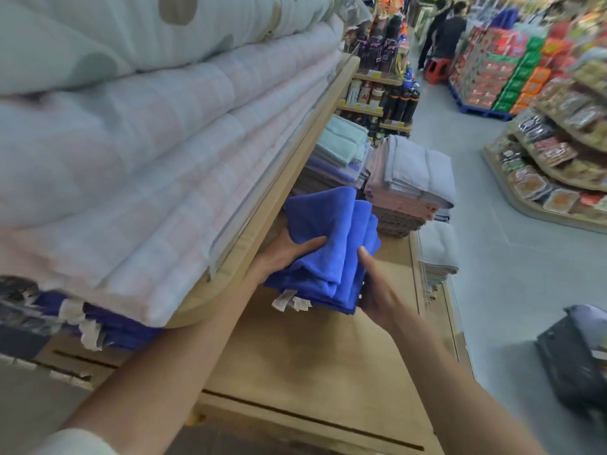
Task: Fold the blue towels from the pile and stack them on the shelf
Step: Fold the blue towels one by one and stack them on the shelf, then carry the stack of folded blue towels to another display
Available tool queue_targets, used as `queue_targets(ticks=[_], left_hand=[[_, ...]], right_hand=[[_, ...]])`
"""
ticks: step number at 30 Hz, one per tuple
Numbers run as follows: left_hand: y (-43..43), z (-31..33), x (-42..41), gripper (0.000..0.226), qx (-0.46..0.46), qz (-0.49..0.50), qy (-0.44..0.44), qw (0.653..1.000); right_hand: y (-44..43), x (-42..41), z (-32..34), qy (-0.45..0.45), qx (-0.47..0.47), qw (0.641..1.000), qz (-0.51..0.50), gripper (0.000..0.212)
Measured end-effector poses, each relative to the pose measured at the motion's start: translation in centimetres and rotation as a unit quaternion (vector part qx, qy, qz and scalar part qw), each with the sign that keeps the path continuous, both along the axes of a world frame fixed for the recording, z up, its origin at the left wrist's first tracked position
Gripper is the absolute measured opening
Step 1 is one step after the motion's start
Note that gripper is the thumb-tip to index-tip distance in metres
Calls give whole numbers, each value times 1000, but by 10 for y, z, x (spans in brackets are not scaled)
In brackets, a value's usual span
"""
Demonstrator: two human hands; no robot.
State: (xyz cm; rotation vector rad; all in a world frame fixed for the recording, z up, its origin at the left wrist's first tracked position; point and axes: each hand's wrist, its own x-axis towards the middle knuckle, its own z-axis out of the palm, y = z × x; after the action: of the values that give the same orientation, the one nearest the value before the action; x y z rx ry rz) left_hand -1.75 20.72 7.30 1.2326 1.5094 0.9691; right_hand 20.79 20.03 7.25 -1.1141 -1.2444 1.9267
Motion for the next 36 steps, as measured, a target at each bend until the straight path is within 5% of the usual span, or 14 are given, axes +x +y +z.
queue_targets(ticks=[6, 11, 15, 22, 30, 36], left_hand=[[-22, -5, 22, 70, 53, -35, 18, 998], [-43, 7, 68, 102, 60, -48, -23, 997], [-55, 25, 135, 75, 92, -106, -80, 987], [-99, 53, 305, 68, 108, -219, -126, 961], [-175, 17, 510, 83, 53, -311, -129, 940], [-218, -62, 581, 94, -14, -308, -112, 945]], right_hand=[[-41, 19, 10, -8, 63, 997, -48, 97], [-74, 66, 28, -4, 102, 991, -88, 93], [-101, 128, 40, -4, 140, 982, -127, 93], [-171, 292, 58, -22, 160, 963, -216, 91], [-284, 476, 23, -26, 98, 942, -321, 91], [-335, 543, -54, -32, -3, 937, -349, 87]])
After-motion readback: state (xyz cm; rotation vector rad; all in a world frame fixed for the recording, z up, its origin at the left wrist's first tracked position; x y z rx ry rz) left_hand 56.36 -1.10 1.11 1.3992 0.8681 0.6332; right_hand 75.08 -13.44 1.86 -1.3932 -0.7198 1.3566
